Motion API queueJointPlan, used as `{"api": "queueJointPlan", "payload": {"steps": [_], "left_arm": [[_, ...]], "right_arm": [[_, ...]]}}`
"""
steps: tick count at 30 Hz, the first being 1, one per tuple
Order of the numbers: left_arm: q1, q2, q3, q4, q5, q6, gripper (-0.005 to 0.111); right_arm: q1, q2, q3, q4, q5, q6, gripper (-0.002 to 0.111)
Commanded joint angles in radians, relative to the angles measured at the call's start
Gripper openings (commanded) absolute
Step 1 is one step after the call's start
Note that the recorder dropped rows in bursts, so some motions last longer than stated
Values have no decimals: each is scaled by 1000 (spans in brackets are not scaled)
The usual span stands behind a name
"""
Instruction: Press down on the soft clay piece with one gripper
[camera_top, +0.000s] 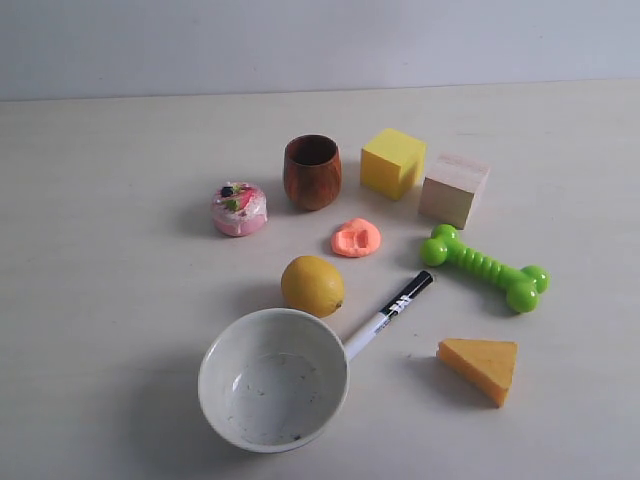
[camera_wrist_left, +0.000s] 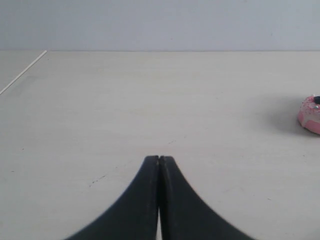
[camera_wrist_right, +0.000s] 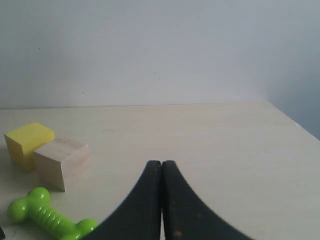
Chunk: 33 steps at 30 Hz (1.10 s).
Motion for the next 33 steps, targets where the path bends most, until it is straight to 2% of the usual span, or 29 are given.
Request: {"api": "queueJointPlan", "payload": {"steps": [1, 11, 33], "left_arm": [[-5, -7, 0, -2, -8, -2, 0], [-5, -7, 0, -2, -8, -2, 0], [-5, -7, 0, -2, -8, -2, 0]], "right_arm": [[-5, -32, 17, 5, 13, -4, 0], [-5, -32, 17, 5, 130, 3, 0], [-5, -32, 17, 5, 130, 11, 0]]}}
